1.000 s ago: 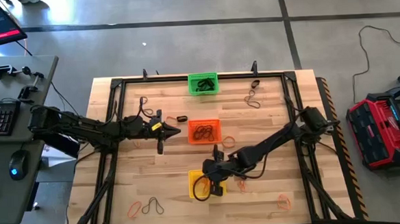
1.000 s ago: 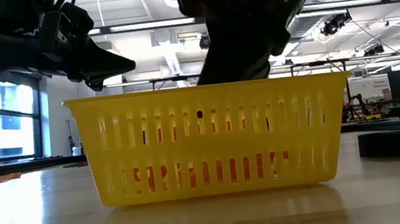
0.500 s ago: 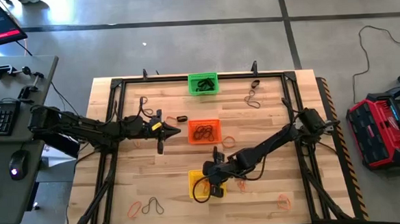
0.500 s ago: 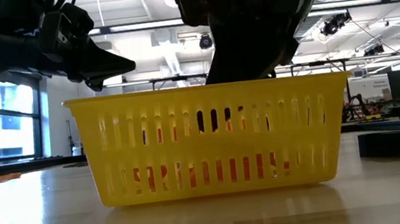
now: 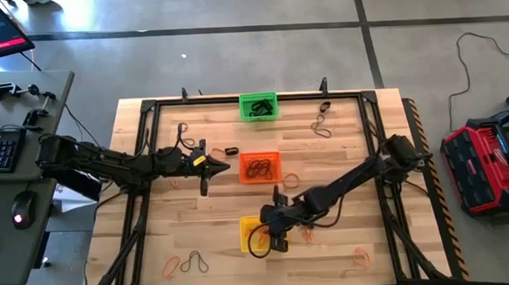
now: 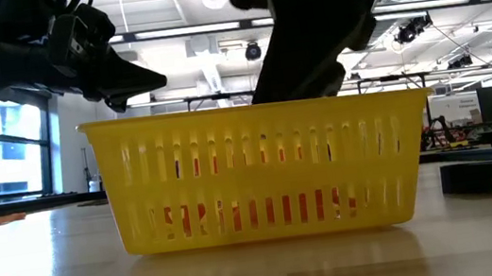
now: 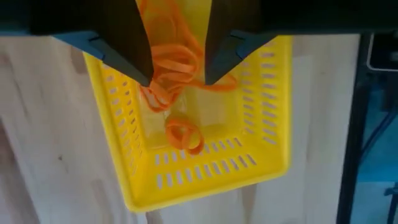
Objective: Sort rubber bands into baskets
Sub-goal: Put the orange rubber band into the yellow bin
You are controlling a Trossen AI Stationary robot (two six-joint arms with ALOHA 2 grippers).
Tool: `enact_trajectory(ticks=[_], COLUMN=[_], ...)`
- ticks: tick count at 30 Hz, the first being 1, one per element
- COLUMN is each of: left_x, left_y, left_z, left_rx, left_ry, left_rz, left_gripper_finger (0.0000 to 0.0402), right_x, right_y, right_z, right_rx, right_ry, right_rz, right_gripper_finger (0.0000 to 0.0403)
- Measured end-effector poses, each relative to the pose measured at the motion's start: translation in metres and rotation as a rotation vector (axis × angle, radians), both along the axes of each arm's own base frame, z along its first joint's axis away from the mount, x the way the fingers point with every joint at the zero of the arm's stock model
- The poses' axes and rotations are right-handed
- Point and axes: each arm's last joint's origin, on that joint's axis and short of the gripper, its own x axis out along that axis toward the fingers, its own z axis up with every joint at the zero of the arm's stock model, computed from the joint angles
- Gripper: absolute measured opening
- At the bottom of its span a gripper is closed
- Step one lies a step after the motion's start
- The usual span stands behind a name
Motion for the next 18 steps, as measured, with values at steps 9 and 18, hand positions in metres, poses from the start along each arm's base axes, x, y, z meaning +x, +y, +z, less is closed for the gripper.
enact_trajectory(ticks=[9,18], left_x=[0.0,0.0], left_y=[0.0,0.0], left_z=[0.0,0.001], left_rx=[0.0,-0.017], left_ry=[-0.001,-0.015], left_rz=[0.0,0.003], left_gripper_finger=[0.0,0.0], right_x=[-0.015,-0.018], right_y=[-0.01,-0.027], right_z=[0.027,0.027], right_rx=[-0.158,-0.244], right_ry=[-0.021,0.053], right_rz=[-0.031,-0.012], right_gripper_finger=[0.0047,0.0005])
